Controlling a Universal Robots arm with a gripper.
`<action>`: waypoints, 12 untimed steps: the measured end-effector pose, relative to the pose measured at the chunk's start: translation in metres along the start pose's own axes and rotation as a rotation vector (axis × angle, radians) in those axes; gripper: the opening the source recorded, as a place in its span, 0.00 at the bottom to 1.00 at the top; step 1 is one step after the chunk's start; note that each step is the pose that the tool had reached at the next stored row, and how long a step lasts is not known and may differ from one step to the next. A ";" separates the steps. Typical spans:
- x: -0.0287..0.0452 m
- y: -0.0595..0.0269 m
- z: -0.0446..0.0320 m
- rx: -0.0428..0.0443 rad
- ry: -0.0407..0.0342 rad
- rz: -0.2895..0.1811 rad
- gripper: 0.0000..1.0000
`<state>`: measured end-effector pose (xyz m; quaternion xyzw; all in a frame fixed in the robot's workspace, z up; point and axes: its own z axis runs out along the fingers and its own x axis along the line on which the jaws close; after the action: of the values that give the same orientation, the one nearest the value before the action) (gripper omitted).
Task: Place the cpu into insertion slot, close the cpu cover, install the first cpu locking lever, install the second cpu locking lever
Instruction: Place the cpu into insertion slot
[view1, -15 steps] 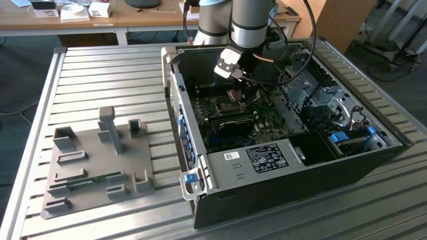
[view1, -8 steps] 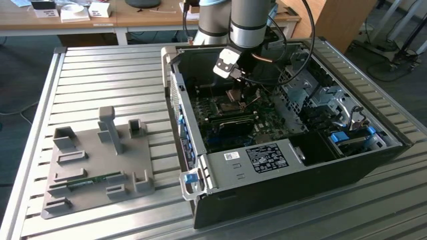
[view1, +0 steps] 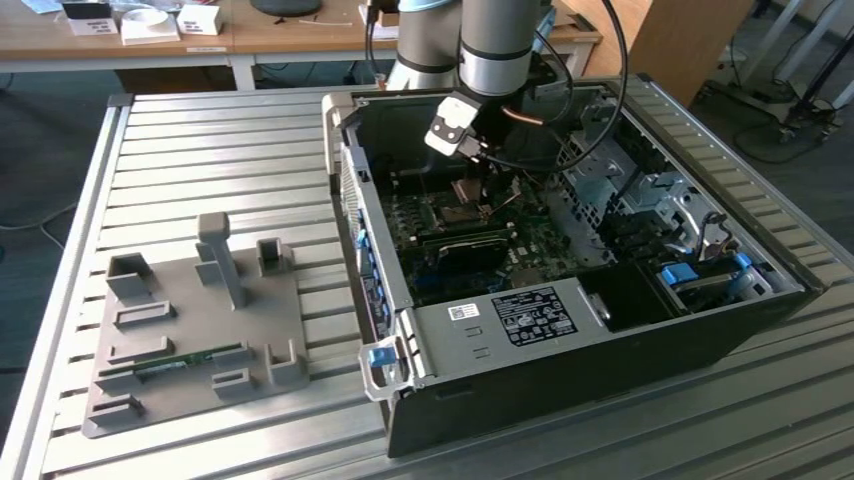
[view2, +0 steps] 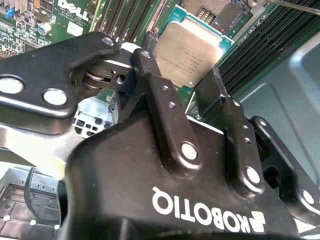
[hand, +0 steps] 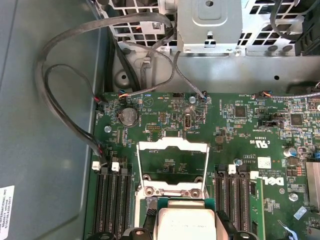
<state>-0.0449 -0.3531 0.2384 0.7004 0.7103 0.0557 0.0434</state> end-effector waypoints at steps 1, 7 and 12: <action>0.0000 0.0000 0.0000 0.0000 0.0000 0.000 0.54; 0.0000 0.0000 0.0000 0.0000 0.0000 0.000 0.54; 0.0000 -0.0031 0.0006 -0.0007 0.0000 0.000 0.54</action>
<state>-0.0479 -0.3531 0.2374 0.7004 0.7103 0.0559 0.0437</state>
